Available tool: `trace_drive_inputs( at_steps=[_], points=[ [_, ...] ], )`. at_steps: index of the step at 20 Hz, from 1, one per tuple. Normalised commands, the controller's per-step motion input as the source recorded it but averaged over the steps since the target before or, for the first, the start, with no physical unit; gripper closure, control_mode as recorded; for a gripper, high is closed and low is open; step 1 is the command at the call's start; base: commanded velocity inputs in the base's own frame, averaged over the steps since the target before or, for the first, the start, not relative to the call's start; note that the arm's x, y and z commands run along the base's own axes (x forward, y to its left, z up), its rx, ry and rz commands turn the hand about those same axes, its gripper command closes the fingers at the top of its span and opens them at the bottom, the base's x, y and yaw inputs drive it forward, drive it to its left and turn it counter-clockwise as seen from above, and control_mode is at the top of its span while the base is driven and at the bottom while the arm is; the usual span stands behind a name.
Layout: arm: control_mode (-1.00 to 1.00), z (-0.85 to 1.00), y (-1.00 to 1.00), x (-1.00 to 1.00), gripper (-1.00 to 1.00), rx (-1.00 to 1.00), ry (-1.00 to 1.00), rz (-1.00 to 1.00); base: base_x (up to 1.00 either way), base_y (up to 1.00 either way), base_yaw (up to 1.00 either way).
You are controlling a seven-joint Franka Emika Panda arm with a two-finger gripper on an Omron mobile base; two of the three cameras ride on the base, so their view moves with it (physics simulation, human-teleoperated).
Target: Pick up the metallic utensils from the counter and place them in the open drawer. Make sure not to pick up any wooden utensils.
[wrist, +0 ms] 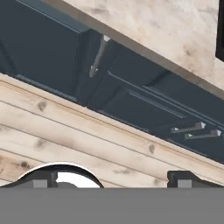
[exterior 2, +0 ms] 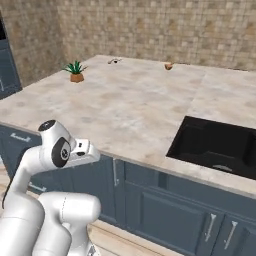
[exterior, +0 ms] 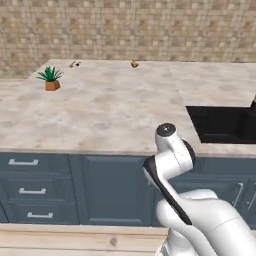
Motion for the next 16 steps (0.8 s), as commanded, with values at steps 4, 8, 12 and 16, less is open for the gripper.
trace_drive_inputs(
  at_steps=[4,8,12,16],
  points=[
    [1.00,0.00,0.00,0.00,-1.00,0.00,0.00,0.00,-0.19,1.00,0.14],
    [1.00,0.00,0.00,0.00,-1.00,0.00,0.00,0.00,-0.19,1.00,0.12],
    [1.00,0.00,0.00,0.00,-1.00,0.00,0.00,0.00,0.00,1.00,0.03],
    [1.00,0.00,0.00,0.00,-1.00,0.00,0.00,0.00,0.00,1.00,0.01]
  ],
)
